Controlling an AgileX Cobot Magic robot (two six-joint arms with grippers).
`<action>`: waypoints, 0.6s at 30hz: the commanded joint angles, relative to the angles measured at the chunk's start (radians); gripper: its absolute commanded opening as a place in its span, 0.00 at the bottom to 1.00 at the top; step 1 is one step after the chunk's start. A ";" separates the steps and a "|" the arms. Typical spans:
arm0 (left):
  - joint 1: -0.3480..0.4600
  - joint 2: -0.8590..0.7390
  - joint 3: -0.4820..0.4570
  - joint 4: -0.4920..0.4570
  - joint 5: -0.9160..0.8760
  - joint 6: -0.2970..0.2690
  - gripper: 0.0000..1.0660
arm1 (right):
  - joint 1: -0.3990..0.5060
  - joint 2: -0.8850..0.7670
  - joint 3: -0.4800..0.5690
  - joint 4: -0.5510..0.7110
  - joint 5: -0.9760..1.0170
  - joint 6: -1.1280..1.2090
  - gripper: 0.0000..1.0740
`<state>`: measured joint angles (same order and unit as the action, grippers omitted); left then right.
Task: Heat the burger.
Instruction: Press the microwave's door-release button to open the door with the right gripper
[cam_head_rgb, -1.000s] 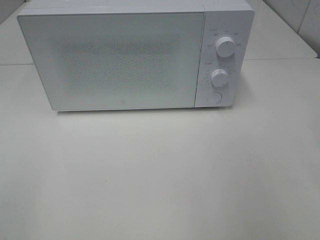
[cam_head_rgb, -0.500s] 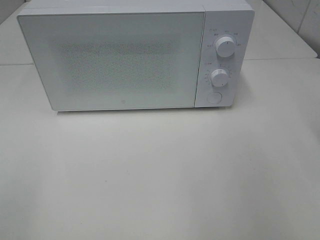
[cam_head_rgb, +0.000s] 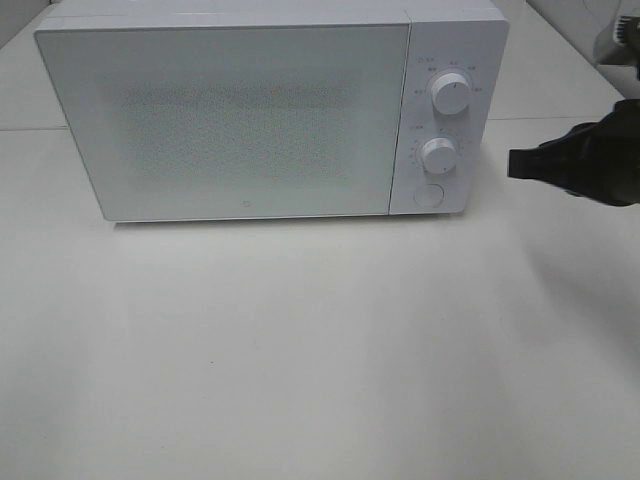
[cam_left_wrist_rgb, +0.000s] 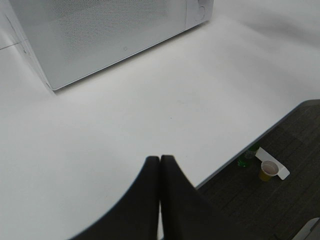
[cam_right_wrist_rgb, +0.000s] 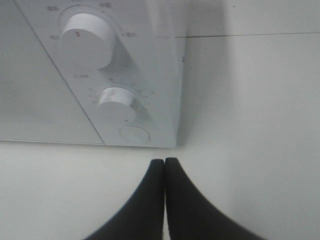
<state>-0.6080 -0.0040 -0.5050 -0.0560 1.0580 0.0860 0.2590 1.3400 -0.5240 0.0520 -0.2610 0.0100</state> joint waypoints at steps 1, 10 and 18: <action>0.003 -0.022 0.002 -0.002 -0.016 -0.001 0.00 | 0.079 0.080 -0.004 -0.005 -0.119 0.032 0.00; 0.003 -0.022 0.002 -0.002 -0.016 -0.001 0.00 | 0.170 0.255 -0.068 -0.005 -0.165 0.053 0.00; 0.003 -0.022 0.002 -0.002 -0.016 0.000 0.00 | 0.174 0.390 -0.104 -0.005 -0.247 0.072 0.00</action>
<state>-0.6080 -0.0040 -0.5050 -0.0560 1.0580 0.0860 0.4320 1.7030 -0.6170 0.0520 -0.4570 0.0720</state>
